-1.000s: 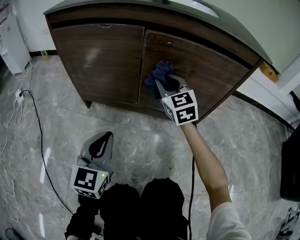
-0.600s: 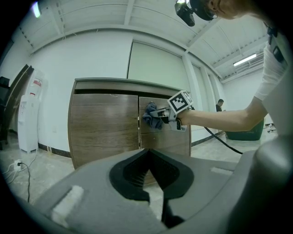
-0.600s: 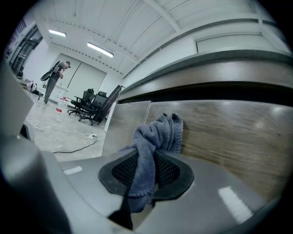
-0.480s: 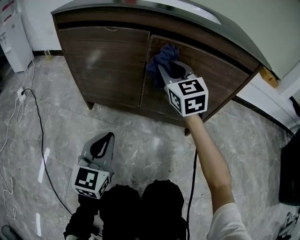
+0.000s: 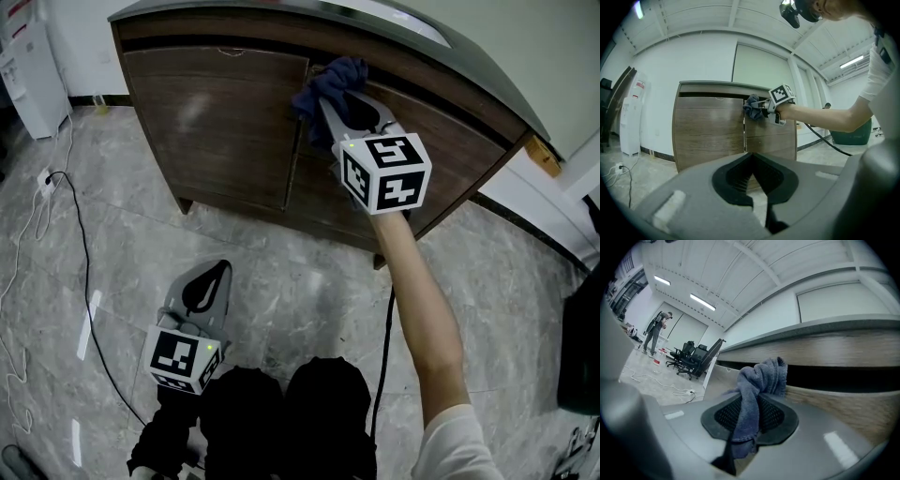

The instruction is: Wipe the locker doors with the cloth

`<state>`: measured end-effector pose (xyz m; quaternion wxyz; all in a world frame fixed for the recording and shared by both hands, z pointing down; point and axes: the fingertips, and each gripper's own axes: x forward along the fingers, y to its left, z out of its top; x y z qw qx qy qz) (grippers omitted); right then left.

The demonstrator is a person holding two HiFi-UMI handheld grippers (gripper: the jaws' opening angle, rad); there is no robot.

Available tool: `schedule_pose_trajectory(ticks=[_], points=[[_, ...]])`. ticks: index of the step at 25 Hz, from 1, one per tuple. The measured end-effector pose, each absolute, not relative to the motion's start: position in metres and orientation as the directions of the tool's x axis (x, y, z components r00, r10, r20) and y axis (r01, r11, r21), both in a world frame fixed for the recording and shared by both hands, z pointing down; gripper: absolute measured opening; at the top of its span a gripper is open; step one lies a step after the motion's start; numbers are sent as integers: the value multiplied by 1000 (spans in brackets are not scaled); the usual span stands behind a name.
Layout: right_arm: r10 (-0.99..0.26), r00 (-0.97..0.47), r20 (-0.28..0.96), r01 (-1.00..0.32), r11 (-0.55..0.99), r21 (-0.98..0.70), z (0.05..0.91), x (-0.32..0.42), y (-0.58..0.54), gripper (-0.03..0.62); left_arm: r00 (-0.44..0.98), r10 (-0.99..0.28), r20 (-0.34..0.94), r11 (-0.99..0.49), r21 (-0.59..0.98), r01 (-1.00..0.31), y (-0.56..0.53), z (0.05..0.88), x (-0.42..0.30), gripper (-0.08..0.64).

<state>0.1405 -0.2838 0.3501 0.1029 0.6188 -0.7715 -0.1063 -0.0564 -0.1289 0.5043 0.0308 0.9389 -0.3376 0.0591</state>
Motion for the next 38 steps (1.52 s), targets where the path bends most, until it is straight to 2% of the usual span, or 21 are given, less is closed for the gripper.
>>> schedule_pose_trajectory(ticks=[8, 27, 38], points=[[-973, -224, 53, -929, 230, 291, 397, 136, -285, 86, 758, -641, 124, -760, 34, -649, -131, 503, -63, -2], [-940, -253, 230, -932, 301, 201, 550, 123, -291, 87, 743, -655, 137, -745, 45, -665, -138, 520, -77, -2], [-914, -280, 294, -928, 336, 161, 607, 108, -299, 86, 713, -680, 169, -719, 40, -694, -145, 524, -95, -2]])
